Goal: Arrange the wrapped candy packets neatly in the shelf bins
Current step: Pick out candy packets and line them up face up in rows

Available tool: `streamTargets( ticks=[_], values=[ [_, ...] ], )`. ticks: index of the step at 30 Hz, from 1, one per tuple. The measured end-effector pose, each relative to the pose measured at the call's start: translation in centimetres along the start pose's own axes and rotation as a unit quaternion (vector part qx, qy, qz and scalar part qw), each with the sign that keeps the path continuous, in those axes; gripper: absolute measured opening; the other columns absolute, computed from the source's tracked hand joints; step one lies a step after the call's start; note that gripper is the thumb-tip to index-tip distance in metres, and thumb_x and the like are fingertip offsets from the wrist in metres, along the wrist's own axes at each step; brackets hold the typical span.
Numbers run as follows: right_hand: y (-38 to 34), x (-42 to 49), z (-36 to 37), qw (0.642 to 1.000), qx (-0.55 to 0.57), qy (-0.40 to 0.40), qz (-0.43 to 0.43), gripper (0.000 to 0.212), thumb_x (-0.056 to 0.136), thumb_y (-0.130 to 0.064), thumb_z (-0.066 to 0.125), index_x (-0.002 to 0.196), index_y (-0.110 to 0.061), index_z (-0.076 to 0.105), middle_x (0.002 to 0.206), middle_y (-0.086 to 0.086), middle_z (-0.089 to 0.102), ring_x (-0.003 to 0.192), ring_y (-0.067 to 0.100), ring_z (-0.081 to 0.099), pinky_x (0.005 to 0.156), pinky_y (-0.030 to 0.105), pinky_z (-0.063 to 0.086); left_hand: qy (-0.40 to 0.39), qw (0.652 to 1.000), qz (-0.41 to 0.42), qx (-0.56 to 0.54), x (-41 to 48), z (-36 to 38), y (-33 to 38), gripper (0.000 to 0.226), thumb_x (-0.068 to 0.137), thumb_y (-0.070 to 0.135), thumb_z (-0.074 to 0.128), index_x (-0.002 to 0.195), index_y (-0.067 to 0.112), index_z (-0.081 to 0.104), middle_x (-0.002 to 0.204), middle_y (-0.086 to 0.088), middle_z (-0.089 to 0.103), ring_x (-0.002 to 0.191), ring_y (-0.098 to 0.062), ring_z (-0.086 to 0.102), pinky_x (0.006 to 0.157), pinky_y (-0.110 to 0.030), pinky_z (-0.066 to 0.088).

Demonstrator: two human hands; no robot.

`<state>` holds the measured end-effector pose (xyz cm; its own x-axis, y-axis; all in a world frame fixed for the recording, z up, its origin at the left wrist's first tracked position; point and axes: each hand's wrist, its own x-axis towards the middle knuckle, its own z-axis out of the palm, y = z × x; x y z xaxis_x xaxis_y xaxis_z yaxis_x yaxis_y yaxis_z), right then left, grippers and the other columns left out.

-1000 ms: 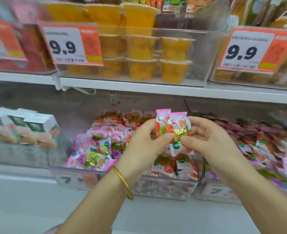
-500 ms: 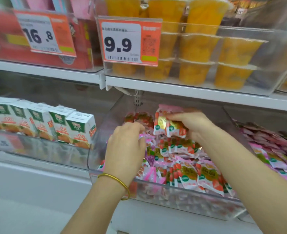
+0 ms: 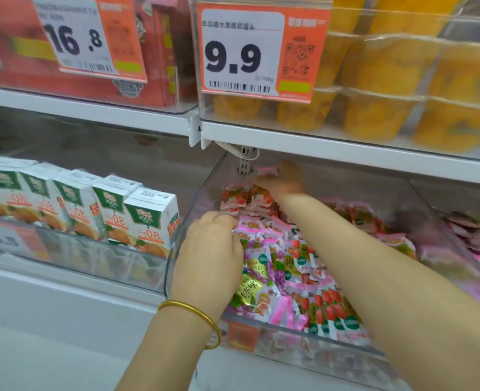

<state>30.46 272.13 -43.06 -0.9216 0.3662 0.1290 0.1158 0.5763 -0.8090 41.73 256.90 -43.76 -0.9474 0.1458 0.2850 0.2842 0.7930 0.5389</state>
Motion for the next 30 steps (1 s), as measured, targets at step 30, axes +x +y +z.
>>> streamTargets(
  ticks=[30],
  values=[
    [0.3,-6.8,-2.5,0.952,-0.171,-0.254,-0.008,0.03,0.078,-0.024,0.076,0.075,-0.014,0.048,0.069,0.0,0.048,0.06,0.01,0.046,0.059,0.024,0.041,-0.054,0.996,-0.038,-0.053,-0.8,-0.3,0.1,0.032,0.09,0.0,0.043,0.116,0.017,0.052,0.122,-0.006,0.052,0.113,-0.023,0.05,0.091,-0.033,0.041]
  ],
)
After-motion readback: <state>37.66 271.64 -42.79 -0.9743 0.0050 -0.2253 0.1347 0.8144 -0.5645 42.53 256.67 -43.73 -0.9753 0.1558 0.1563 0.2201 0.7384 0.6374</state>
